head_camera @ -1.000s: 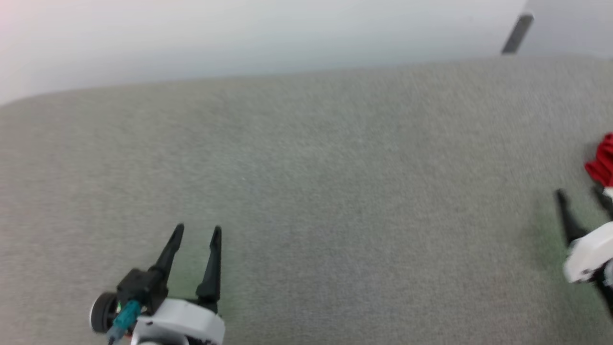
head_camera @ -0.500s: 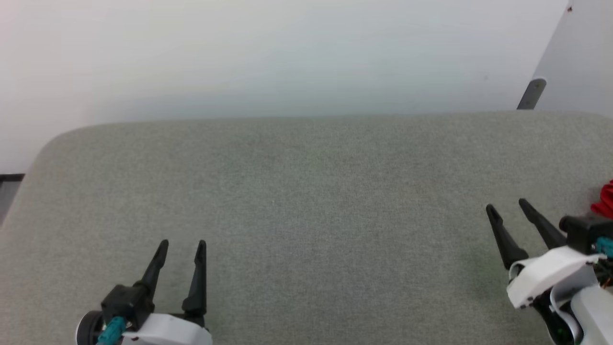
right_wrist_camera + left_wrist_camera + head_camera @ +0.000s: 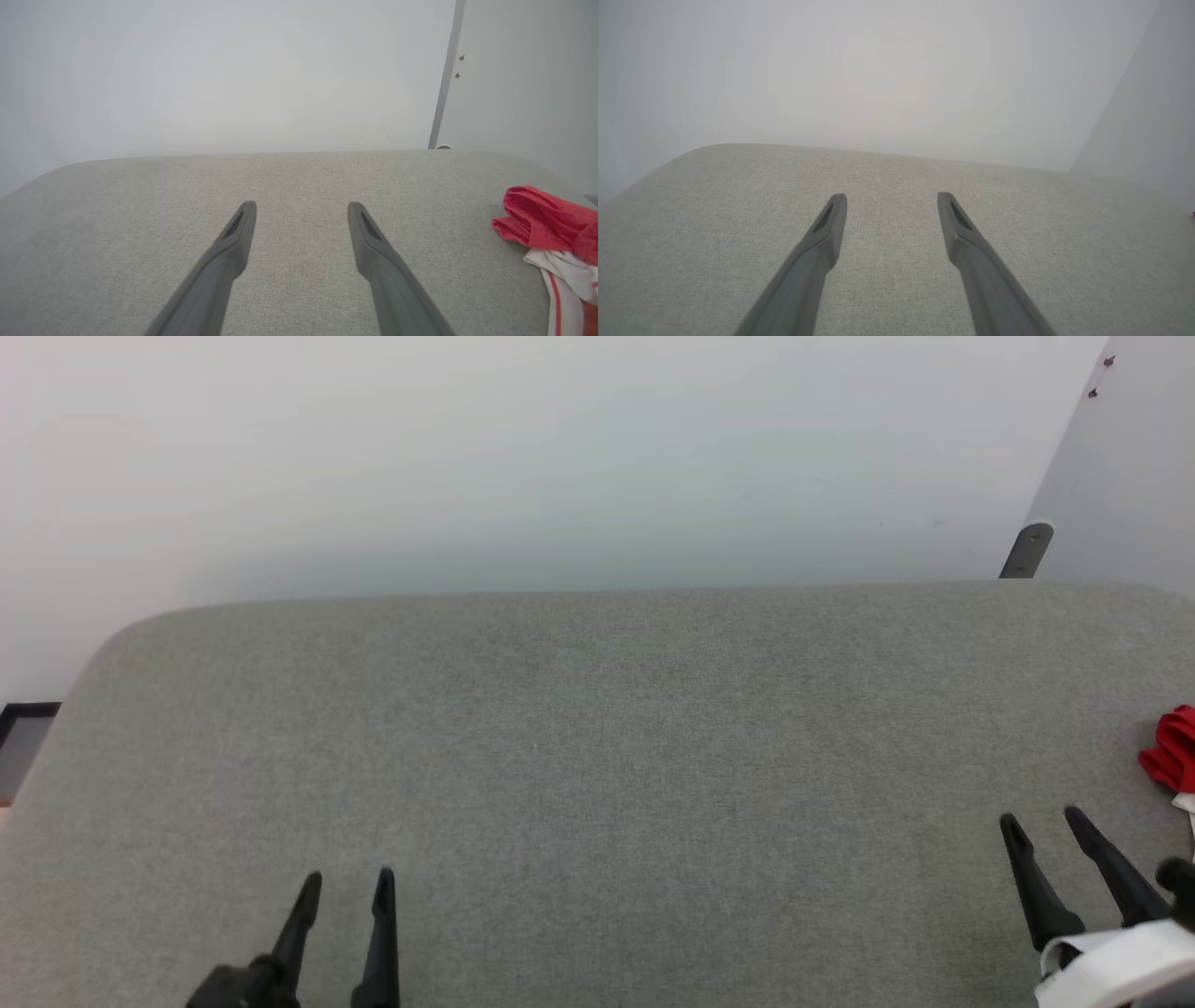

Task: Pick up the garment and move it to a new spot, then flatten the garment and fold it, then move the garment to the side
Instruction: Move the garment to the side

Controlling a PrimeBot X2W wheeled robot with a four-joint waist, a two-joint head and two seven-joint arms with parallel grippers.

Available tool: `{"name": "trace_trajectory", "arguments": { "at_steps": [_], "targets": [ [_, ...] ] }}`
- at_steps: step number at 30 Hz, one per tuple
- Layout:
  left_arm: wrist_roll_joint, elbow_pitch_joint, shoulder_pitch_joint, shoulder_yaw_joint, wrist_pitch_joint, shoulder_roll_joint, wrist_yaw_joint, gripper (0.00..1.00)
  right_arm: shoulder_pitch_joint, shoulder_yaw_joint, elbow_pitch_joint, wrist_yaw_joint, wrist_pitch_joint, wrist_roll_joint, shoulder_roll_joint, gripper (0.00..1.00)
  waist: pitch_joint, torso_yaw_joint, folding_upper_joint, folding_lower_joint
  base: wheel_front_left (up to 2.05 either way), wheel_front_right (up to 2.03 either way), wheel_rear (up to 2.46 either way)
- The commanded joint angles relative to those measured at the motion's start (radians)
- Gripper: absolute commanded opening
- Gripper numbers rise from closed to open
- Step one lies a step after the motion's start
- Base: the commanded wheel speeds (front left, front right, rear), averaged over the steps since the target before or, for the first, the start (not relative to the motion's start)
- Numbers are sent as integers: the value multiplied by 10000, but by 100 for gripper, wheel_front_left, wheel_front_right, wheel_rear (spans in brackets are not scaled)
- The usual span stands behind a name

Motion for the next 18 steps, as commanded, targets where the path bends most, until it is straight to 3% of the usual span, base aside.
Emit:
{"name": "trace_trajectory", "arguments": {
  "at_steps": [1,10,18],
  "targets": [
    [-77,-83,194,-12,-6,-30,-22,100,249,-230,-187,-11,43,-70,69,100,-20,-4,0,0,0,0,0],
    [66,-544,684,-5,-6,-150,-23,100,1325,-1425,-1427,-11,461,-577,705,100,-29,1,0,0,0,0,0],
    [142,-681,560,37,-6,-175,-23,100,1572,-1833,-2070,-11,827,-788,1003,100,-39,31,0,0,0,0,0]
  ]
}}
